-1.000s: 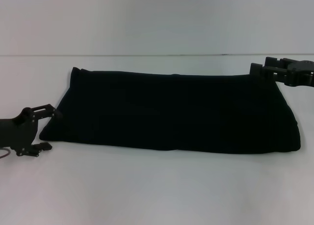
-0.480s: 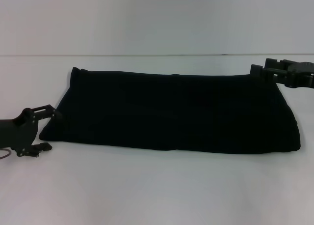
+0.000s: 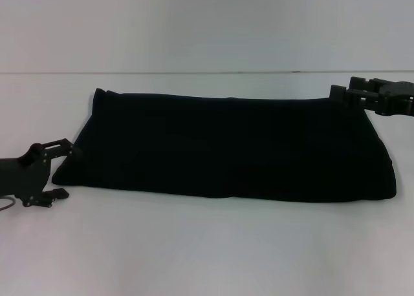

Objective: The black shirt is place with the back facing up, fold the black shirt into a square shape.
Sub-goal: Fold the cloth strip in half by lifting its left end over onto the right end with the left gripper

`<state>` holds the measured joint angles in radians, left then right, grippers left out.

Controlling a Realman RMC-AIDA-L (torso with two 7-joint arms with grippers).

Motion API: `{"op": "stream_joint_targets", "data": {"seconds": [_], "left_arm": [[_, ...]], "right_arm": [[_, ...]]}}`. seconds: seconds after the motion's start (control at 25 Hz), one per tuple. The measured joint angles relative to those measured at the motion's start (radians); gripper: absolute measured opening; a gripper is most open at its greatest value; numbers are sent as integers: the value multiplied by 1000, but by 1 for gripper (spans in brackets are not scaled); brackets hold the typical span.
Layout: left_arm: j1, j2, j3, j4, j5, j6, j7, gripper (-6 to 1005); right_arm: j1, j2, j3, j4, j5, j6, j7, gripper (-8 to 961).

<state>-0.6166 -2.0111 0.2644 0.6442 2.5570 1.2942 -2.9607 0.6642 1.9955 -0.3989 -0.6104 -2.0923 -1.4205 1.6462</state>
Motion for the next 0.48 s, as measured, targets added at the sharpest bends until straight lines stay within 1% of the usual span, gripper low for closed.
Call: {"op": "stream_joint_targets", "data": {"seconds": [0.48], "left_arm": [[-2,1,0,-2,-1,-14,1,948]], "right_arm": [[2,0,0,0,0,2,-5,808]]}}
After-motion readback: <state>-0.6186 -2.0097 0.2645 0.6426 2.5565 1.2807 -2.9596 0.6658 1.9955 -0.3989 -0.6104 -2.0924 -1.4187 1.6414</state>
